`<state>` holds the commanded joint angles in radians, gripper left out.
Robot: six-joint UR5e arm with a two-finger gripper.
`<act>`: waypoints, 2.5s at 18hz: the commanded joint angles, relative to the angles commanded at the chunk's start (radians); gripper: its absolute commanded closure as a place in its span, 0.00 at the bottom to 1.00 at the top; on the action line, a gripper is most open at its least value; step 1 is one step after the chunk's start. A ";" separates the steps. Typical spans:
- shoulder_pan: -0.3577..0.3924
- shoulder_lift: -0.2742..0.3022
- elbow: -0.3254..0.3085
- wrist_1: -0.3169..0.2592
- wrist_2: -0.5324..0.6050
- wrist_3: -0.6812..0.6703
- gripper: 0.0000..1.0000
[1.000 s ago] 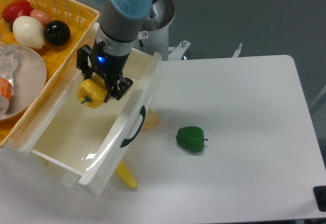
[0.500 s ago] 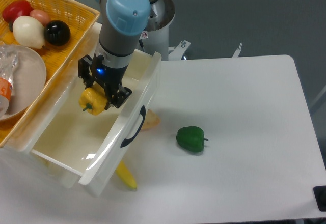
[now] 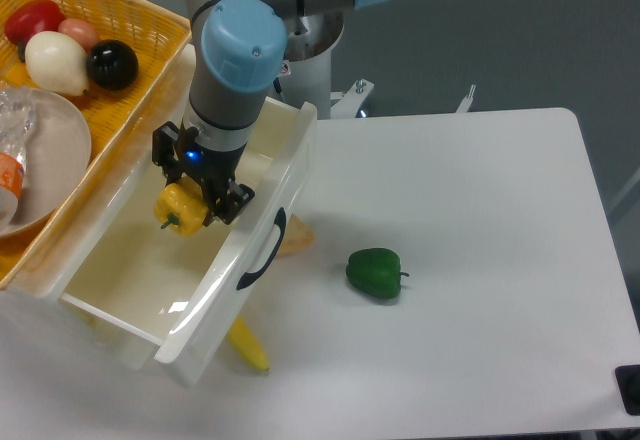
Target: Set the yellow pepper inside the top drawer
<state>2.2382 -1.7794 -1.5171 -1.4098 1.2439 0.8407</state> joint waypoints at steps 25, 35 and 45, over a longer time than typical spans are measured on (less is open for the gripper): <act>-0.009 0.015 0.011 0.018 -0.001 -0.011 0.09; 0.032 0.051 0.025 0.020 -0.008 -0.011 0.06; 0.187 0.089 0.058 0.069 -0.047 -0.002 0.01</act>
<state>2.4251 -1.6904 -1.4588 -1.3409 1.1965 0.8391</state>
